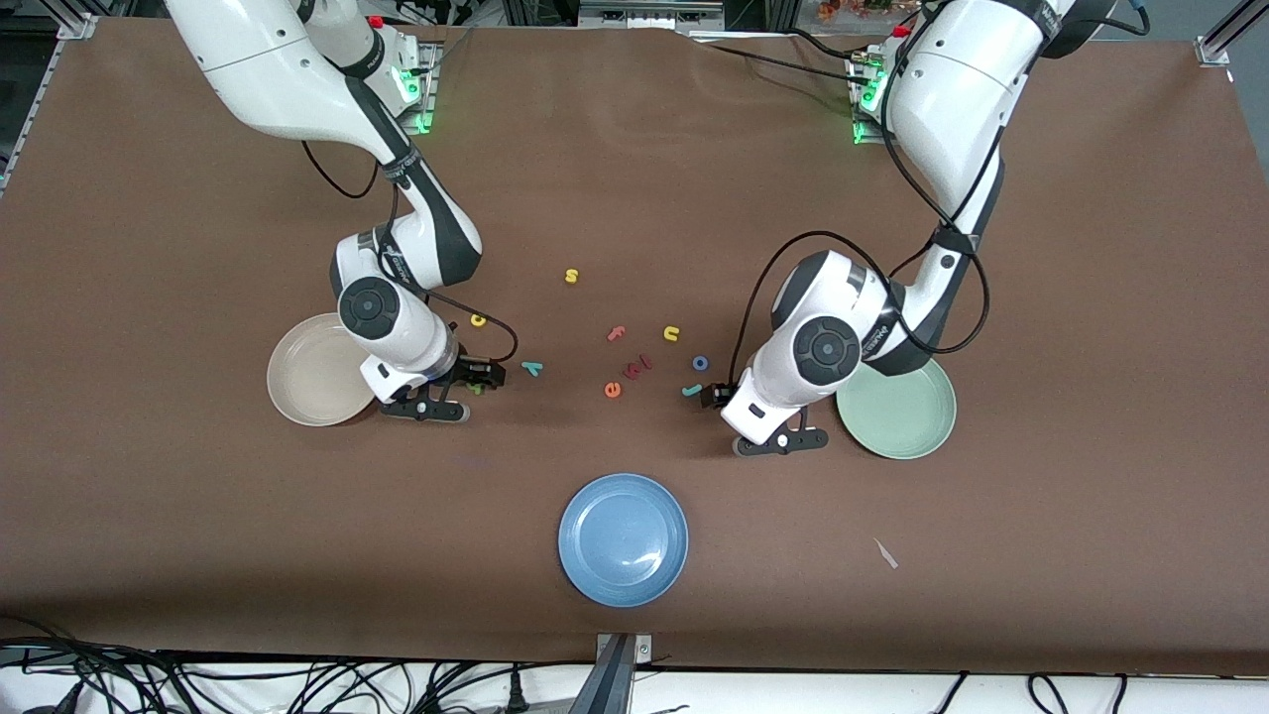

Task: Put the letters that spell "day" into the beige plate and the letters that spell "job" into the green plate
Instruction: 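Grasp the green b and pink a with the right and left grippers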

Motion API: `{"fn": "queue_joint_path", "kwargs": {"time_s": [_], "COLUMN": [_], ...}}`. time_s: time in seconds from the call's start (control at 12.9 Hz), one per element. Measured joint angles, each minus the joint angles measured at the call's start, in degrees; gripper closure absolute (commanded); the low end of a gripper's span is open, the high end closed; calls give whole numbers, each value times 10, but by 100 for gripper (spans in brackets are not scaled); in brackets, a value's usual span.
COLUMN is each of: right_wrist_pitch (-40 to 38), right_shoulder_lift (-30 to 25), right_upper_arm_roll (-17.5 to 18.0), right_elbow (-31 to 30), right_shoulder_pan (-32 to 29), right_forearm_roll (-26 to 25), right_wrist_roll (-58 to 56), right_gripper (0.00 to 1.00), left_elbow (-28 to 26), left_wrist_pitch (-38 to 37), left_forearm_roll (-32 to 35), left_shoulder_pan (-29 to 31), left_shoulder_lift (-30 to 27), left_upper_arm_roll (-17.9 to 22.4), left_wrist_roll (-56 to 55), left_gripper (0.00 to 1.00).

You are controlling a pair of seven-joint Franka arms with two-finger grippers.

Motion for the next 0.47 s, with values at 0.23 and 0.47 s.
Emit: {"fn": "queue_joint_path", "kwargs": {"time_s": [0.23,0.47], "right_wrist_pitch": [0,0], "right_shoulder_lift": [11,19], "right_upper_arm_roll": [0,0], "right_elbow": [9,16], "right_shoulder_pan": [0,0], "right_forearm_roll": [-5,-7], "right_wrist_roll": [0,0], "right_gripper": [24,36], "left_elbow": [-9,-9], "left_wrist_pitch": [-1,-1], "left_forearm_roll": [0,0], "left_shoulder_pan": [-6,-7], "left_shoulder_lift": [21,28], "left_upper_arm_roll": [0,0], "left_wrist_roll": [-92,-137], "left_gripper": [22,42]}}
